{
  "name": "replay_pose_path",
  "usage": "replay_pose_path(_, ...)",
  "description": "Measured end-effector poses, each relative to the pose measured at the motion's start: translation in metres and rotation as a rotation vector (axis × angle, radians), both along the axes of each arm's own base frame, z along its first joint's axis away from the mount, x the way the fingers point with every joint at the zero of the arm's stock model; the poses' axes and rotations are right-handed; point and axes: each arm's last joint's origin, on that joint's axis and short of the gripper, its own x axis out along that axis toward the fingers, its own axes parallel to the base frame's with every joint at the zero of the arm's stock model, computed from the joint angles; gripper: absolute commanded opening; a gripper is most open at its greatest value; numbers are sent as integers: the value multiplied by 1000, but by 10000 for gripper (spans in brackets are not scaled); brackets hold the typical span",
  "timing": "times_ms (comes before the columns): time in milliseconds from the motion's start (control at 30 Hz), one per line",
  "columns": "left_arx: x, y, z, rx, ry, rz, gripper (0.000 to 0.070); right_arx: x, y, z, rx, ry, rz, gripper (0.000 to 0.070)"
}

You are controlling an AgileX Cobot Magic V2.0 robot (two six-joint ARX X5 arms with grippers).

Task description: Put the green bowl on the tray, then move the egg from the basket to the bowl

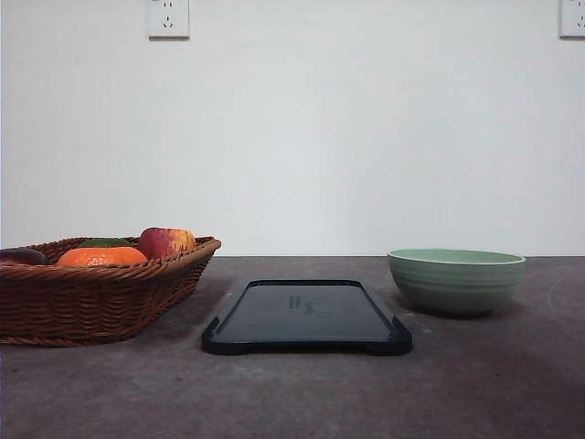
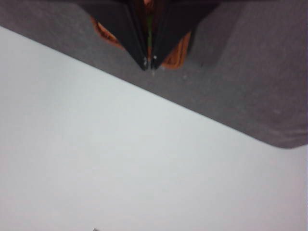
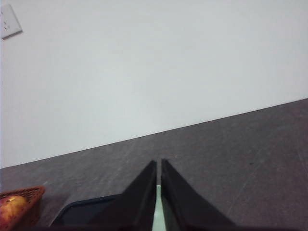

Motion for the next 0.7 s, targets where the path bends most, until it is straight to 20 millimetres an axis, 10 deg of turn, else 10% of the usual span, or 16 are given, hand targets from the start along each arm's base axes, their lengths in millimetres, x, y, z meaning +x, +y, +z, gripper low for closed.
replay_pose_path(700, 82, -17, 43, 222, 401, -384, 0, 55, 11, 31, -156, 368, 251, 6)
